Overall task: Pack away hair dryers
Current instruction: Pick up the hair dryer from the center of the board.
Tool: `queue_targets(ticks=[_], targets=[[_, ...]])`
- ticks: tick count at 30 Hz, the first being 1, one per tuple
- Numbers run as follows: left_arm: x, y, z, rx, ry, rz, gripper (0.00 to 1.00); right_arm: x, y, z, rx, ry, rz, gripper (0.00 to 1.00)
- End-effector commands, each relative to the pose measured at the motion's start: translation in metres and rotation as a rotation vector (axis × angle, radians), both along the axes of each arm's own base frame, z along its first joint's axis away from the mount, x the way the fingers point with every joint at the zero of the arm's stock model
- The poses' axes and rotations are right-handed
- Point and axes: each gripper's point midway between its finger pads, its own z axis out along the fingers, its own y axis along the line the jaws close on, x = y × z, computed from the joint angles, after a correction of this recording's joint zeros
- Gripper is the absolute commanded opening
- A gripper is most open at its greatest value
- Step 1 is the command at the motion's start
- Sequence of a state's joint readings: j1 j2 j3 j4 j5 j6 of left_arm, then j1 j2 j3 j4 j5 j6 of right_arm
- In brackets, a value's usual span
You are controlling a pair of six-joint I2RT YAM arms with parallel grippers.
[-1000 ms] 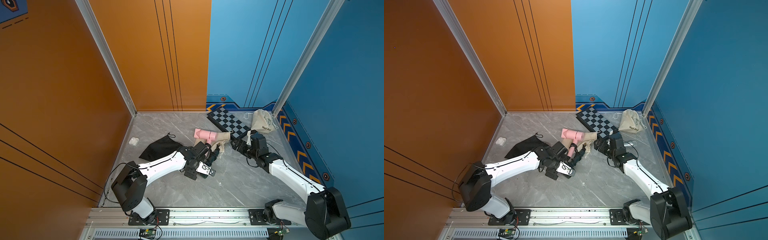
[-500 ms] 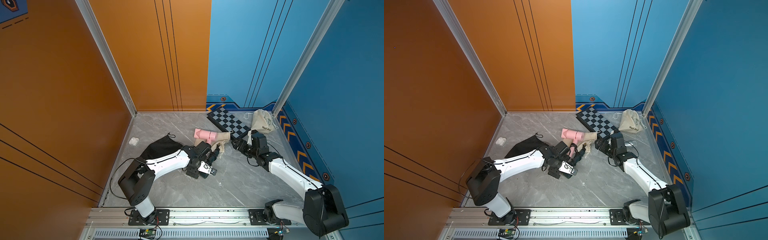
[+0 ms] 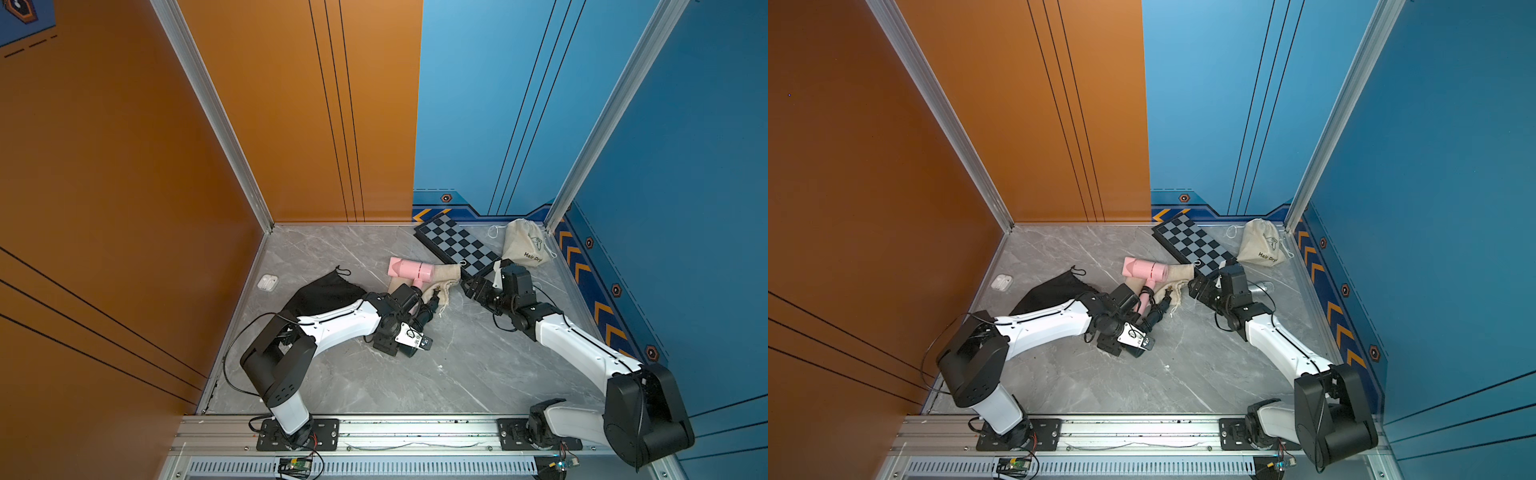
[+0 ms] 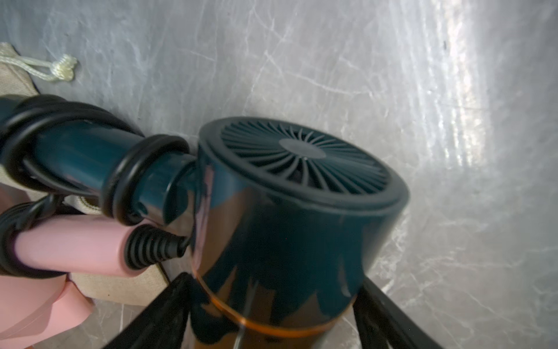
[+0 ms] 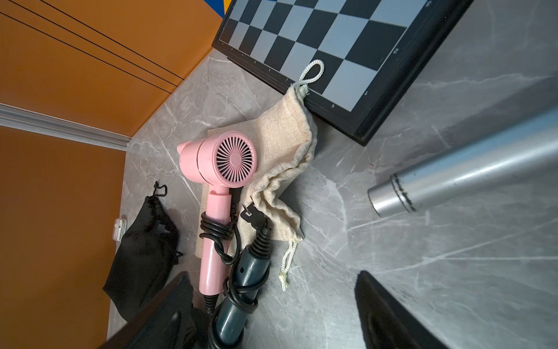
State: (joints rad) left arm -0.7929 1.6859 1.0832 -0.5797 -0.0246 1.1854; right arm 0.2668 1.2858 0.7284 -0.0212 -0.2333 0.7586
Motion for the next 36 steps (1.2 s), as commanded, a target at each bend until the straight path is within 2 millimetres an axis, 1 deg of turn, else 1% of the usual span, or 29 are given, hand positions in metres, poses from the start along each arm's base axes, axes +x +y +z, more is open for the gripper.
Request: queue_targets(ticks=[1, 4, 8, 11, 14, 17, 18, 22, 25, 27, 29, 32, 36], targets=[[-0.012, 0.005, -0.017, 0.024, 0.063, -0.013, 0.79, 0.008, 0.002, 0.011, 0.008, -0.034, 0.007, 0.86], [-0.011, 0.003, -0.020, 0.019, 0.072, -0.008, 0.67, 0.008, 0.002, 0.010, 0.011, -0.031, 0.004, 0.86], [-0.010, 0.003, -0.022, 0.008, 0.063, -0.005, 0.55, 0.008, 0.002, 0.011, 0.012, -0.033, 0.004, 0.86], [-0.011, 0.000, -0.014, -0.017, 0.055, -0.005, 0.51, 0.008, 0.002, 0.014, 0.011, -0.038, 0.005, 0.85], [-0.017, -0.007, -0.002, -0.062, 0.053, -0.005, 0.51, 0.008, 0.002, 0.016, 0.011, -0.041, 0.005, 0.85], [-0.025, -0.017, 0.018, -0.138, 0.050, -0.004, 0.51, 0.009, 0.001, 0.017, 0.010, -0.041, 0.000, 0.86], [-0.034, -0.014, 0.017, -0.146, 0.071, 0.000, 0.51, 0.009, 0.000, 0.018, 0.009, -0.043, -0.002, 0.85], [-0.054, -0.024, 0.036, -0.235, 0.096, -0.008, 0.50, 0.009, -0.001, 0.025, 0.009, -0.057, -0.006, 0.85], [-0.066, -0.031, 0.052, -0.315, 0.115, -0.006, 0.49, 0.007, -0.002, 0.030, 0.005, -0.068, -0.009, 0.85], [-0.070, -0.036, 0.059, -0.376, 0.144, 0.038, 0.48, 0.006, -0.004, 0.032, -0.005, -0.075, -0.014, 0.85], [-0.070, -0.040, 0.064, -0.426, 0.150, 0.056, 0.46, 0.004, -0.004, 0.033, -0.012, -0.078, -0.007, 0.85], [-0.064, -0.047, 0.074, -0.518, 0.146, 0.093, 0.45, -0.002, -0.003, 0.030, -0.016, -0.070, 0.005, 0.85], [-0.059, -0.055, 0.083, -0.591, 0.126, 0.100, 0.43, -0.012, 0.008, 0.028, 0.016, -0.050, 0.045, 0.85]])
